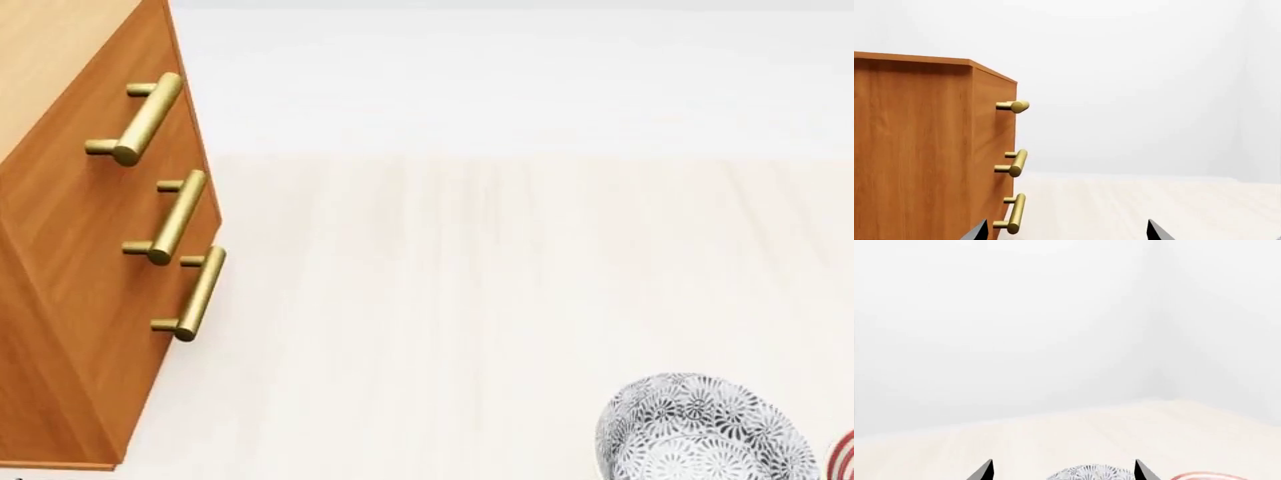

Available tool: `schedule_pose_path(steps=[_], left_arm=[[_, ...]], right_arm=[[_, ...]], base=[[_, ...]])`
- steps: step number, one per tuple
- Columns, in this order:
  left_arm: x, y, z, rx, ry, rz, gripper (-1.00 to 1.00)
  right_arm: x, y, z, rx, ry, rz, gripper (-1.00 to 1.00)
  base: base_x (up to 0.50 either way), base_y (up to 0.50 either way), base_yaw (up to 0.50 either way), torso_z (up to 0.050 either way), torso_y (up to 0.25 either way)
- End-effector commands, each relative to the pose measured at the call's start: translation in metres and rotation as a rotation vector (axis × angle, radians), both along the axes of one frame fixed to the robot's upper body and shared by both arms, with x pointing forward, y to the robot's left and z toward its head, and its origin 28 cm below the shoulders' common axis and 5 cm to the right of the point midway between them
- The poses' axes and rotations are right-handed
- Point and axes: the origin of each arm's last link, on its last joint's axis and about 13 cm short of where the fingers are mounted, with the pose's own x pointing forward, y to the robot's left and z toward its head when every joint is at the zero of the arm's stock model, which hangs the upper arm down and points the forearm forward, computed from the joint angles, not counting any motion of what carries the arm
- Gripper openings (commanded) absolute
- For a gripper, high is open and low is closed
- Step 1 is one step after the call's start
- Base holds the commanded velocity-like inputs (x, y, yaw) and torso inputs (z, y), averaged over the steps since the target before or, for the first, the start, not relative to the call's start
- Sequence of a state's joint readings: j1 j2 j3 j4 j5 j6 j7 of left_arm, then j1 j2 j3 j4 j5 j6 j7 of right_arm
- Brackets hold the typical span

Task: Put the bowl on top of the cabinet.

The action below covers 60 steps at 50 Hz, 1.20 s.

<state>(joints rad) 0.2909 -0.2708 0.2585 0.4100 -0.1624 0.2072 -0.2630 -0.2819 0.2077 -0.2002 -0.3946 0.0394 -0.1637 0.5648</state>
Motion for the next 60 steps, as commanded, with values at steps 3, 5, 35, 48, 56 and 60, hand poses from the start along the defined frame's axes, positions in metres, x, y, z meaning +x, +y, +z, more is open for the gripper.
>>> schedule_pose_path(steps=[3, 5, 35, 48, 56, 60], left_arm=[[0.000, 0.000, 0.000, -0.001, -0.001, 0.002, 1.00], [0.000, 0.000, 0.000, -0.001, -0.002, 0.003, 1.00], [0.000, 0.000, 0.000, 0.000, 0.001, 0.004, 1.00], [0.000, 0.000, 0.000, -0.001, 0.002, 0.004, 1.00], [0.001, 0.000, 0.000, -0.001, 0.003, 0.004, 1.00], [0.001, 0.000, -0.001, 0.000, 0.004, 0.003, 1.00]], right_arm=[[-0.001, -0.007, 0.007, 0.106, -0.012, -0.101, 1.00], [-0.001, -0.010, 0.009, 0.161, 0.001, -0.090, 1.00], [-0.009, -0.039, 0.014, 0.536, -0.052, -0.246, 1.00], [-0.005, -0.045, 0.011, 0.638, -0.011, -0.265, 1.00], [0.004, -0.046, 0.008, 0.651, 0.043, -0.244, 1.00], [0.008, -0.048, 0.007, 0.659, 0.056, -0.244, 1.00]], base=[[0.00, 0.00, 0.00, 0.000, 0.000], [0.00, 0.00, 0.00, 0.000, 0.000], [0.00, 0.00, 0.00, 0.000, 0.000], [0.00, 0.00, 0.00, 0.000, 0.000], [0.00, 0.00, 0.00, 0.000, 0.000], [0.00, 0.00, 0.00, 0.000, 0.000]])
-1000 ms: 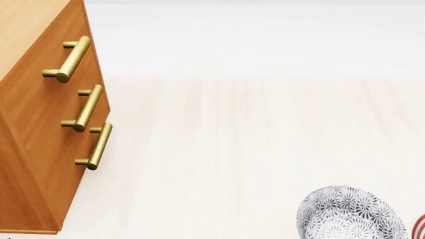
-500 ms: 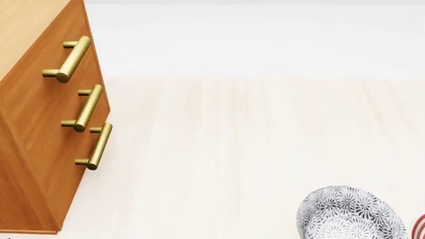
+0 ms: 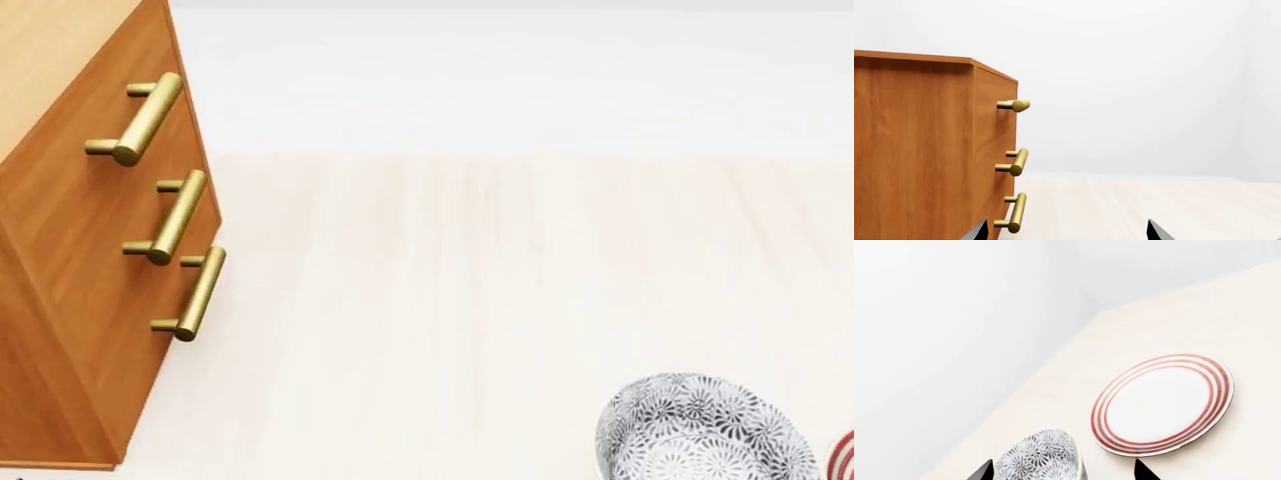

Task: Put the bowl on top of the cabinet.

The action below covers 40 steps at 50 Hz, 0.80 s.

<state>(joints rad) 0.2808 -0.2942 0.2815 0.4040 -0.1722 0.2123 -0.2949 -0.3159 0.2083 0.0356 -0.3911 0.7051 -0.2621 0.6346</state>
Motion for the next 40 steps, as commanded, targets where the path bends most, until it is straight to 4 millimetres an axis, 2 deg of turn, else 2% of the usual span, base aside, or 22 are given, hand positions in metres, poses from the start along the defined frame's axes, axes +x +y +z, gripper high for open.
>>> schedule_pose_path(steps=[1, 9, 15, 29, 40], left_arm=[[0.000, 0.000, 0.000, 0.000, 0.002, -0.002, 1.00], [0.001, -0.001, -0.001, 0.004, 0.005, -0.005, 1.00], [0.001, -0.002, -0.002, 0.005, 0.006, -0.006, 1.00], [0.001, -0.002, -0.002, 0.007, 0.009, -0.010, 1.00], [0.003, -0.003, -0.003, 0.009, 0.015, -0.012, 1.00]], right_arm=[[0.010, -0.004, -0.003, 0.041, 0.038, 0.015, 1.00], [0.028, -0.007, -0.009, 0.041, 0.085, 0.013, 1.00], [0.032, -0.014, -0.010, 0.065, 0.095, -0.021, 1.00], [0.058, -0.017, -0.023, 0.117, 0.187, 0.063, 1.00], [0.064, -0.017, -0.026, 0.124, 0.212, 0.086, 1.00]], base=[[0.00, 0.00, 0.00, 0.000, 0.000], [0.00, 0.00, 0.00, 0.000, 0.000], [0.00, 0.00, 0.00, 0.000, 0.000], [0.00, 0.00, 0.00, 0.000, 0.000], [0.00, 0.00, 0.00, 0.000, 0.000]])
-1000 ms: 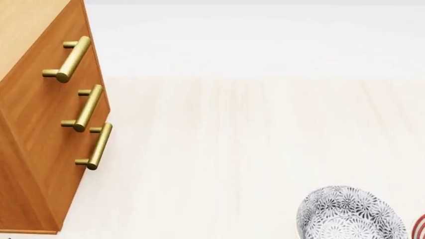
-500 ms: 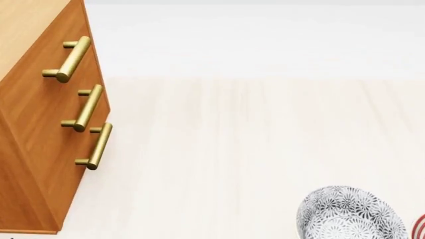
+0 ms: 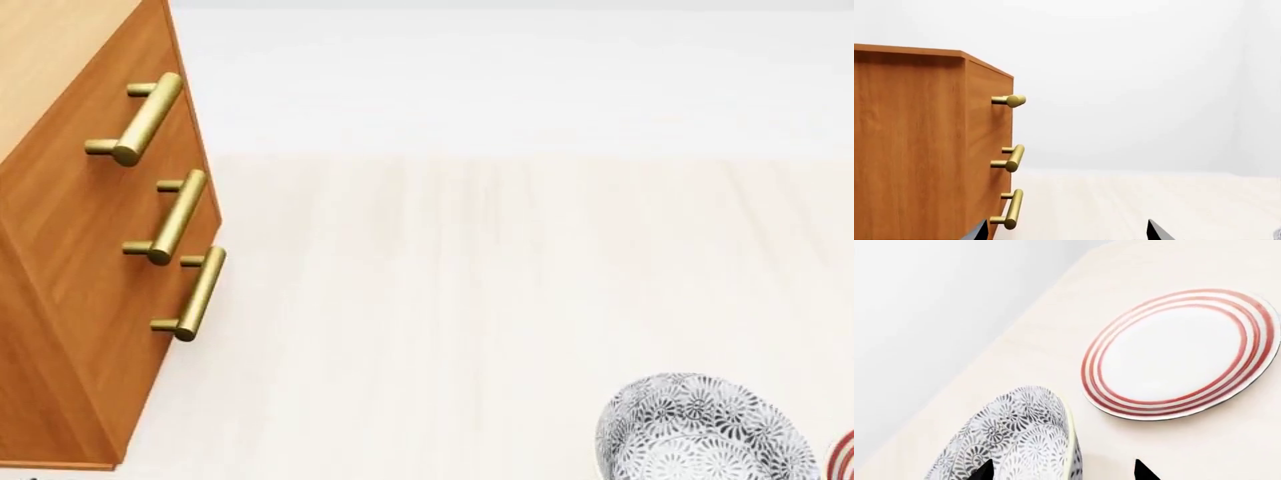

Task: Put the bowl on top of the cabinet.

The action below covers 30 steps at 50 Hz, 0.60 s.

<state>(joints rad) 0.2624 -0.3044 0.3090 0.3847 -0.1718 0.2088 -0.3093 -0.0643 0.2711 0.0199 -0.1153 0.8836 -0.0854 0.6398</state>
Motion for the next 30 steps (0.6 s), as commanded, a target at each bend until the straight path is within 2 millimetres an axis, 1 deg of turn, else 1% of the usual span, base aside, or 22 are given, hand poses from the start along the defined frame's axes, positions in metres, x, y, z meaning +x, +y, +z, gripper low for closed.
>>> schedule_pose_path(steps=[1, 15, 16, 18, 19, 30], left_arm=[[0.0012, -0.0003, -0.0005, 0.001, 0.004, -0.002, 1.00], [0.0008, -0.0002, 0.0001, 0.001, 0.002, -0.001, 1.00], [0.0006, -0.0003, 0.0001, 0.001, 0.002, -0.002, 1.00], [0.0006, -0.0003, 0.0000, 0.001, 0.001, -0.001, 1.00], [0.0006, -0.0004, 0.0000, 0.001, 0.001, -0.001, 1.00], [0.0005, -0.0006, -0.0002, 0.002, 0.002, -0.002, 1.00]], right_arm=[[0.0109, -0.0026, -0.0049, 0.027, 0.036, 0.026, 1.00], [0.0165, -0.0040, -0.0090, 0.071, 0.071, 0.054, 1.00], [0.0163, -0.0035, -0.0090, 0.042, 0.078, 0.017, 1.00], [0.0170, -0.0030, -0.0092, 0.064, 0.082, 0.066, 1.00], [0.0178, -0.0033, -0.0099, 0.055, 0.086, 0.046, 1.00], [0.0200, -0.0035, -0.0115, 0.068, 0.105, 0.072, 1.00]], base=[[0.00, 0.00, 0.00, 0.000, 0.000], [0.00, 0.00, 0.00, 0.000, 0.000], [0.00, 0.00, 0.00, 0.000, 0.000], [0.00, 0.00, 0.00, 0.000, 0.000], [0.00, 0.00, 0.00, 0.000, 0.000], [0.00, 0.00, 0.00, 0.000, 0.000]])
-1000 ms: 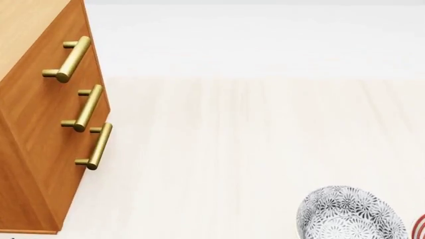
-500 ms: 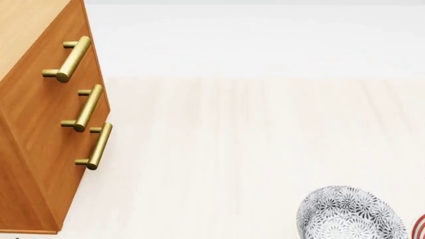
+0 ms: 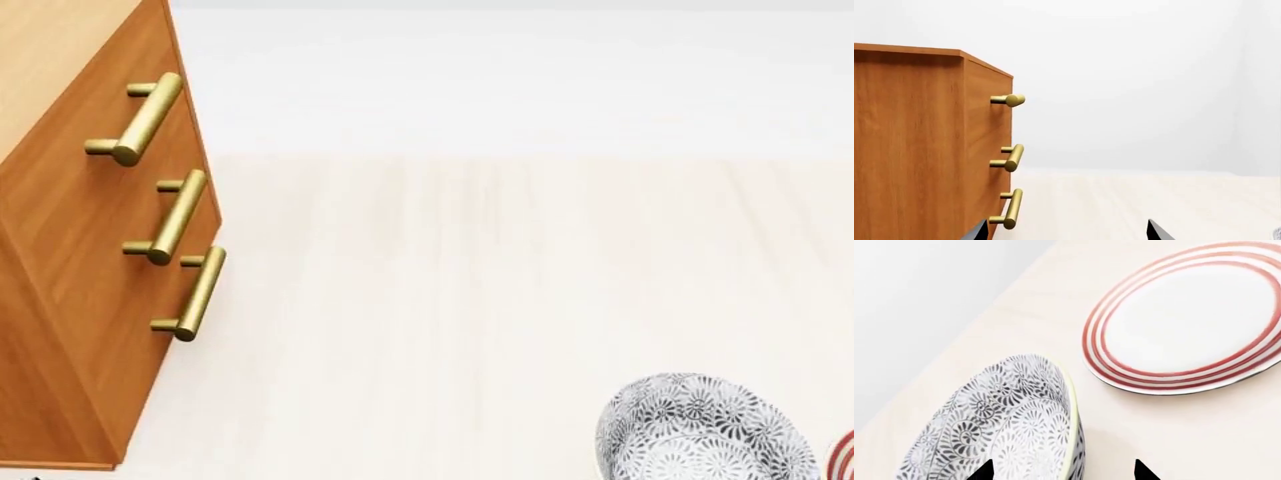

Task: Put the bowl on top of the cabinet.

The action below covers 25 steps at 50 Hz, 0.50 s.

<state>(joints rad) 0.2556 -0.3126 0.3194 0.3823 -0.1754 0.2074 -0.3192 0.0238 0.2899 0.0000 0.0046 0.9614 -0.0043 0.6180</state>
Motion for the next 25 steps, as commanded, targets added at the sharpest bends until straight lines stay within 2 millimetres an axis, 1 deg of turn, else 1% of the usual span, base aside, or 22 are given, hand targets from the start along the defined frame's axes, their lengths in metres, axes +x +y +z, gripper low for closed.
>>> schedule_pose_path(steps=[1, 25], left_arm=[[-0.0001, -0.0004, -0.0002, 0.000, 0.001, -0.001, 1.00], [-0.0001, -0.0007, -0.0005, -0.001, 0.002, -0.004, 1.00]], right_arm=[[0.0025, -0.0002, -0.0016, 0.006, 0.020, 0.015, 1.00], [0.0082, -0.0011, -0.0059, 0.023, 0.050, 0.038, 1.00]], base=[[0.00, 0.00, 0.00, 0.000, 0.000], [0.00, 0.00, 0.00, 0.000, 0.000]])
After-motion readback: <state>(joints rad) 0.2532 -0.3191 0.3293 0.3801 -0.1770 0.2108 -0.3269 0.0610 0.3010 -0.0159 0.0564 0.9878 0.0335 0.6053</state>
